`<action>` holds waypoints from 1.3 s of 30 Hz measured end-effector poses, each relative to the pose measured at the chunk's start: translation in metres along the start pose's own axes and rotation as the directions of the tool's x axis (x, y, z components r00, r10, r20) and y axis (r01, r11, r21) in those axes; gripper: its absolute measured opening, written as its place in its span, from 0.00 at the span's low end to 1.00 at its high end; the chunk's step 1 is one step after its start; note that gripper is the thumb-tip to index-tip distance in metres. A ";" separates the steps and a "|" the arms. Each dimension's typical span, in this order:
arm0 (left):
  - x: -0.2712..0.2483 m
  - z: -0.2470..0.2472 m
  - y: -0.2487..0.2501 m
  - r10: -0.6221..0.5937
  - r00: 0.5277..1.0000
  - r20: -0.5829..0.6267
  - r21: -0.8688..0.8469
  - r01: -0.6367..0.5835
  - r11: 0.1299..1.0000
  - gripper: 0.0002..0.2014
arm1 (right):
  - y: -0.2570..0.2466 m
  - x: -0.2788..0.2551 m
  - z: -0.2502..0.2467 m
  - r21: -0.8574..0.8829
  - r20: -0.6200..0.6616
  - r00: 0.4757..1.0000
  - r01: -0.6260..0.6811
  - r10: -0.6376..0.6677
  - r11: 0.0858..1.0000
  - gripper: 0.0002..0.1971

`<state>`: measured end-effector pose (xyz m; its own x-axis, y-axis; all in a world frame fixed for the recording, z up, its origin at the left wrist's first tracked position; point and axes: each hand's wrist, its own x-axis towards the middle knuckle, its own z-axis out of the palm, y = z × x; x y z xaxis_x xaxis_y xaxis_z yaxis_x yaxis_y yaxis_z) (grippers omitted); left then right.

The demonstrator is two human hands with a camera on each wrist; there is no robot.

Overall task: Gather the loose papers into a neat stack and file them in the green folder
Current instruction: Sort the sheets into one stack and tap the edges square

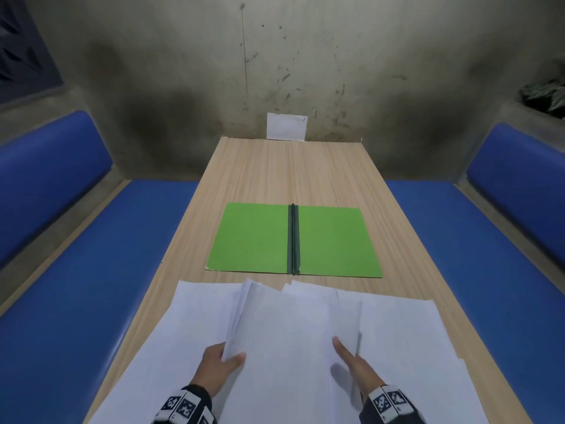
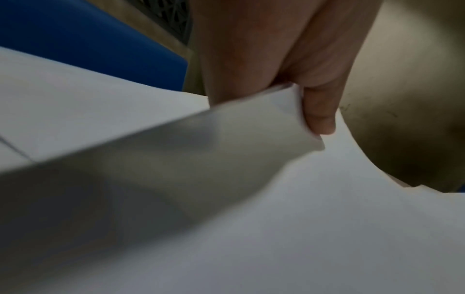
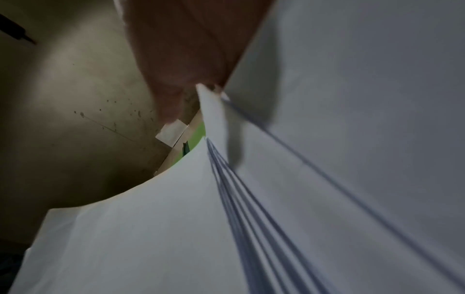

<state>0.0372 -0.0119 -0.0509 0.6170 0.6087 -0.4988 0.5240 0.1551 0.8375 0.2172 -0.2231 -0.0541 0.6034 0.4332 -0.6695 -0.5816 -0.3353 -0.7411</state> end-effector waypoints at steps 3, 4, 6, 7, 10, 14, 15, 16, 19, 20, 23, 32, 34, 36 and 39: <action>0.004 0.005 -0.004 -0.014 1.000 0.016 -0.012 0.014 1.000 0.11 | 0.008 0.000 0.001 -0.163 0.065 0.998 0.025 -0.015 0.986 0.54; 0.004 0.007 -0.004 -0.023 0.999 0.026 -0.017 0.023 1.000 0.13 | 0.014 0.008 -0.001 -0.196 0.047 0.999 0.003 0.006 0.981 0.59; 0.001 0.012 -0.004 -0.026 0.998 0.061 -0.042 0.029 0.999 0.15 | 0.023 0.016 -0.003 -0.220 0.038 0.999 -0.016 0.025 0.975 0.62; 0.000 0.013 -0.004 -0.015 0.997 0.081 -0.056 0.020 0.998 0.18 | 0.023 0.013 -0.003 -0.223 0.046 0.999 -0.013 0.024 0.975 0.58; -0.004 0.015 -0.003 -0.007 0.998 0.069 -0.076 0.012 0.997 0.30 | 0.012 -0.002 0.001 -0.211 0.031 0.999 0.043 -0.038 0.977 0.35; -0.015 0.008 0.010 0.047 0.998 -0.030 -0.172 -0.051 0.984 0.37 | -0.002 -0.019 -0.004 -0.100 0.055 0.984 0.175 -0.170 0.979 0.39; -0.018 0.005 0.016 0.085 0.996 -0.031 -0.192 -0.090 0.977 0.41 | -0.005 -0.023 -0.005 -0.074 0.032 0.978 0.210 -0.208 0.975 0.41; -0.022 0.002 0.022 0.117 0.993 -0.030 -0.215 -0.121 0.969 0.46 | -0.008 -0.027 -0.007 -0.028 0.017 0.969 0.248 -0.248 0.968 0.44; -0.038 -0.005 0.045 0.194 0.981 -0.014 -0.287 -0.189 0.939 0.42 | -0.022 -0.039 -0.011 0.076 0.054 0.941 0.330 -0.334 0.941 0.46; -0.043 -0.007 0.053 0.226 0.974 0.003 -0.289 -0.215 0.933 0.37 | -0.028 -0.045 -0.012 0.069 0.078 0.933 0.346 -0.350 0.936 0.45; -0.053 -0.013 0.070 0.303 0.952 0.049 -0.290 -0.277 0.916 0.32 | -0.045 -0.066 -0.009 0.043 0.188 0.903 0.385 -0.386 0.922 0.39; -0.082 -0.011 0.100 0.504 0.864 0.010 -0.253 -0.486 0.837 0.30 | -0.076 -0.099 0.005 0.039 0.203 0.770 0.611 -0.605 0.791 0.39; -0.091 -0.009 0.110 0.535 0.843 -0.058 -0.307 -0.525 0.794 0.37 | -0.084 -0.107 0.010 0.088 0.132 0.744 0.649 -0.655 0.755 0.40; -0.095 -0.005 0.121 0.540 0.824 -0.171 -0.324 -0.564 0.759 0.42 | -0.094 -0.113 0.016 0.107 0.087 0.698 0.703 -0.711 0.703 0.43; -0.104 0.005 0.138 0.572 0.741 -0.351 -0.262 -0.664 0.700 0.24 | -0.107 -0.125 0.027 0.163 0.020 0.669 0.731 -0.743 0.662 0.42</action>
<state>0.0480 -0.0577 0.1158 0.5512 0.8130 0.1877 -0.1966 -0.0920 0.9762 0.1893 -0.2189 0.1102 0.8247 0.5558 0.1043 -0.0325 0.2307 -0.9725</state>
